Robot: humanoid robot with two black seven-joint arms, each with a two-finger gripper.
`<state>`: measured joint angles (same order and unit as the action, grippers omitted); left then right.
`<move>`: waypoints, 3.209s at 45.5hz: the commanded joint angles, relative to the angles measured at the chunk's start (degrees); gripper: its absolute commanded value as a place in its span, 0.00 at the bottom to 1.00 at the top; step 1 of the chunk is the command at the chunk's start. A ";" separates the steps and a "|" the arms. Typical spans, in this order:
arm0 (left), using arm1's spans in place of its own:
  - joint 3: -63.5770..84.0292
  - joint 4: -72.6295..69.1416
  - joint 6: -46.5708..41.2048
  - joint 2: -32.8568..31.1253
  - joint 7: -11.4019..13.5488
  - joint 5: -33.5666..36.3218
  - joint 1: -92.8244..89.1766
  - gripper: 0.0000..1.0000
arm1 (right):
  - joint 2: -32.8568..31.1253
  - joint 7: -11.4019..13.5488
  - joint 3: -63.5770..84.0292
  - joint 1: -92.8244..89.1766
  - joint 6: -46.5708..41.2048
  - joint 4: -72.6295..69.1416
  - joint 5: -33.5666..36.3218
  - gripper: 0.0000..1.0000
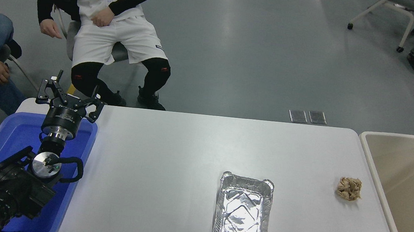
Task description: Pick up paper cup place in dustbin
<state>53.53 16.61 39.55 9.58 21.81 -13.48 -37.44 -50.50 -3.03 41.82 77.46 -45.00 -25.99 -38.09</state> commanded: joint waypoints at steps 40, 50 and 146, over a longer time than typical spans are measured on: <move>0.00 0.00 0.09 0.00 0.08 -0.06 0.00 0.99 | 14.02 0.04 -12.64 -33.69 42.72 12.99 14.71 0.00; 0.00 0.00 0.09 0.00 0.08 0.03 0.00 0.99 | 15.34 0.04 -15.10 -35.45 42.89 13.07 14.71 0.00; -0.09 0.00 0.09 0.00 -0.01 0.03 0.00 0.99 | -4.61 7.77 -10.18 -6.98 30.24 -29.02 1.44 0.99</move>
<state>53.47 16.61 39.64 9.58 21.87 -13.45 -37.44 -52.10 2.48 30.67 61.84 -6.35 -47.43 -33.50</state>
